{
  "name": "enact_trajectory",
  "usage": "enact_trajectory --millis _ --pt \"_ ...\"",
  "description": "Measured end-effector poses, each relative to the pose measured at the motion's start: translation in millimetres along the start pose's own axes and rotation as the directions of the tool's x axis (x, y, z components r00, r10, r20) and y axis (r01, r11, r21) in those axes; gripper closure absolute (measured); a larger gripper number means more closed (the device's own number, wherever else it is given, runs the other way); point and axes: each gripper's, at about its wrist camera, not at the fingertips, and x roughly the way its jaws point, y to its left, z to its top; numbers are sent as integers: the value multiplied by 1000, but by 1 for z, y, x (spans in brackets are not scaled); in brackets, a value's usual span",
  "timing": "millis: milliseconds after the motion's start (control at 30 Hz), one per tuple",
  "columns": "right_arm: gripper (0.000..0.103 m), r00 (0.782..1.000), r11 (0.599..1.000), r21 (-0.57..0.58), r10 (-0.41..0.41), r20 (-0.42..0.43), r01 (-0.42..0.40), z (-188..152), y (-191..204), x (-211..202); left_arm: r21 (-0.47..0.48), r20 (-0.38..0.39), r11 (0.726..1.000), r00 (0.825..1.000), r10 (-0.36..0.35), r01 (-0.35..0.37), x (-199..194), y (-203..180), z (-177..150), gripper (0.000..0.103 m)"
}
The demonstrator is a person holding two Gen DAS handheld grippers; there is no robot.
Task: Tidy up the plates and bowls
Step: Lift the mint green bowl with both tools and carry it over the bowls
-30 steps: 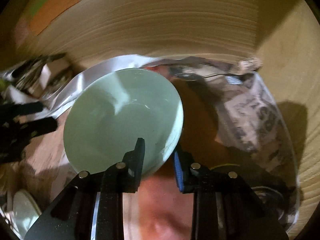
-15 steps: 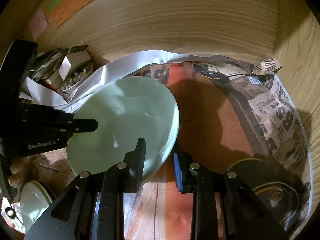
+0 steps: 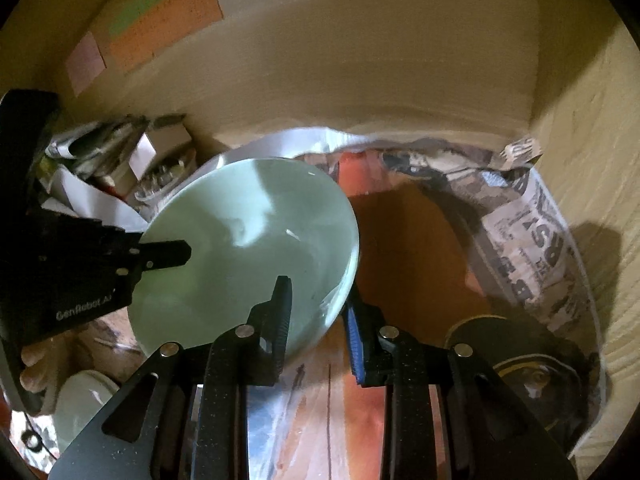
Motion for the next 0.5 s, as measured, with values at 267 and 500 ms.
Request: enact_trajectory --millis 267,500 --pt "80 996 1000 -13 0 94 1 3 18 -37 -20 79 1000 997 -12 13 -41 4 -15 89" --pt "80 991 999 -35 11 135 -6 1 35 -55 -40 140 999 990 -8 14 -72 14 -31 89"
